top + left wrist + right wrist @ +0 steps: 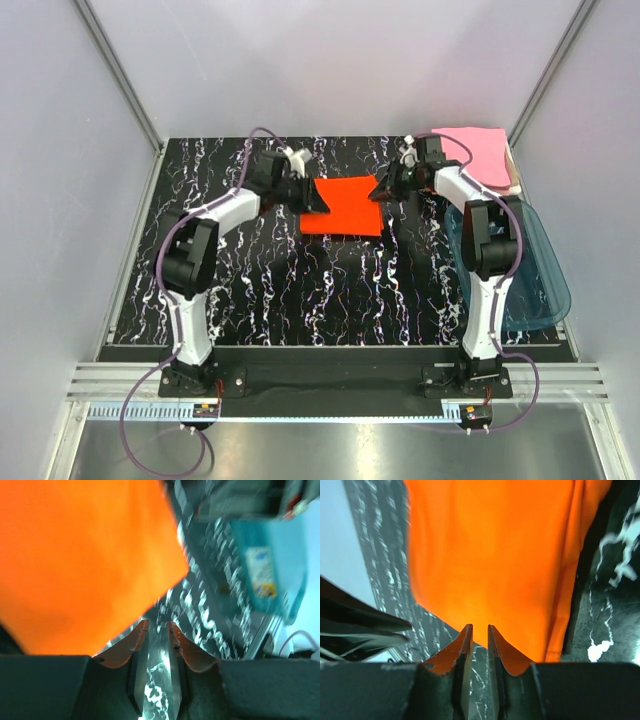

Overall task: Fold and stack the t-shirts
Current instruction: Fold the tshirt

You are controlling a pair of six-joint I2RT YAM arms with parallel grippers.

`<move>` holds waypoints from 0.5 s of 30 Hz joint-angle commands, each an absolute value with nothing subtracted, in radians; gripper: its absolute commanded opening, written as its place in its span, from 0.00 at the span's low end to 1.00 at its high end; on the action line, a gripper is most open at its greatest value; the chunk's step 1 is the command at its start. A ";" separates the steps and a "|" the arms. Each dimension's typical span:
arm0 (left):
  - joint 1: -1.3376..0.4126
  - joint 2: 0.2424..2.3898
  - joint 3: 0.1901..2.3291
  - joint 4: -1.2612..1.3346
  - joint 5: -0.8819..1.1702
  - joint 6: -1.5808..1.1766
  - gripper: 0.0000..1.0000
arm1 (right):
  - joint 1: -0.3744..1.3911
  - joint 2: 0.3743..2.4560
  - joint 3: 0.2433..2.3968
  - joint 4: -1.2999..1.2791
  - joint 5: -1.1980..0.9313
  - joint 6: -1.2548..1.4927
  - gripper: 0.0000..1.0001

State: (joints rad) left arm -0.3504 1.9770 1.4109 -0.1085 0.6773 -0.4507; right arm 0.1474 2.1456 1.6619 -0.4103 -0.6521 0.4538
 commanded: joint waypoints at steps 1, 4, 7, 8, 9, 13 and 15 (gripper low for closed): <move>-0.356 2.034 1.348 -0.077 0.638 -0.434 0.25 | 0.172 2.141 1.562 -0.299 -0.681 0.469 0.24; -0.354 2.083 1.361 -0.153 0.568 -0.410 0.24 | 0.173 2.160 1.516 -0.279 -0.655 0.456 0.23; -0.354 2.103 1.371 -0.193 0.529 -0.399 0.24 | 0.173 2.167 1.480 -0.276 -0.621 0.439 0.23; -0.356 2.102 1.374 -0.202 0.528 -0.394 0.24 | 0.173 2.168 1.476 -0.275 -0.618 0.434 0.23; -0.356 2.089 1.384 -0.215 0.528 -0.391 0.24 | 0.173 2.163 1.467 -0.276 -0.617 0.431 0.23; -0.354 2.014 1.437 -0.355 0.502 -0.362 0.27 | 0.175 2.111 1.456 -0.276 -0.624 0.431 0.24; -0.356 1.933 1.459 -0.389 0.517 -0.350 0.28 | 0.175 2.062 1.457 -0.278 -0.626 0.437 0.27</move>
State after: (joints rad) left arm -0.3592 2.0872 1.3949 -0.2974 0.5522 -0.4015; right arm 0.1722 2.1693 1.4620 -0.3107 -0.6399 0.4522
